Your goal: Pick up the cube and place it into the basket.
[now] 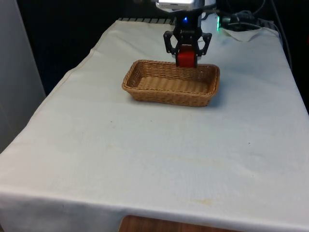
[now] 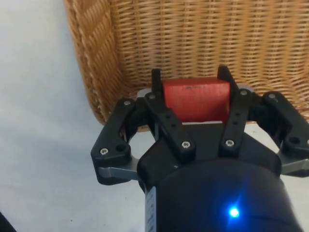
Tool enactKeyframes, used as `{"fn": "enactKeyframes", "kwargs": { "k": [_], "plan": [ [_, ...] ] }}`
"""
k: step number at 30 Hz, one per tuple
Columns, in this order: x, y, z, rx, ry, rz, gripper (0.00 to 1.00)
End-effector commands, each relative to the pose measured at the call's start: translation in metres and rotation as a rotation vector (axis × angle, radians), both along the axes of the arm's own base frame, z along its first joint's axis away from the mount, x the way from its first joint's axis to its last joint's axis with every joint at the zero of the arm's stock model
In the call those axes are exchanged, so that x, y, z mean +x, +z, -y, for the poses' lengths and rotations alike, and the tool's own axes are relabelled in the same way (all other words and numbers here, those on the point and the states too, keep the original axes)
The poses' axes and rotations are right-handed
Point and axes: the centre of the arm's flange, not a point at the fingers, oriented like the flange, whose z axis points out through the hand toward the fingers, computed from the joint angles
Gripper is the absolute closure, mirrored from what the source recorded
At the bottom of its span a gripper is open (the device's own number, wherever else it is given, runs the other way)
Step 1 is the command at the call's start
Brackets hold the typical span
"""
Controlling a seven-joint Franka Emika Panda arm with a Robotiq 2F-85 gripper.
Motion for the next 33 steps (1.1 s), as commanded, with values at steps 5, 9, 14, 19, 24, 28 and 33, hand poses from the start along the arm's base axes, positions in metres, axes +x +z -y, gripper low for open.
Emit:
{"fn": "enactKeyframes", "kwargs": {
  "k": [5,9,14,19,24,28,33],
  "plan": [
    [0.000,-0.009,0.009,-0.001,0.000,-0.006,0.97],
    [0.001,-0.020,0.017,-0.006,-0.002,-0.012,0.97],
    [0.004,-0.031,0.023,-0.019,-0.004,-0.013,0.97],
    [0.005,-0.035,0.025,-0.029,-0.006,-0.013,0.97],
    [0.005,-0.037,0.025,-0.032,-0.007,-0.014,0.97],
    [0.004,-0.046,0.025,-0.036,-0.008,-0.013,0.97],
    [0.004,-0.057,0.027,-0.042,-0.009,-0.012,0.97]
  ]
}}
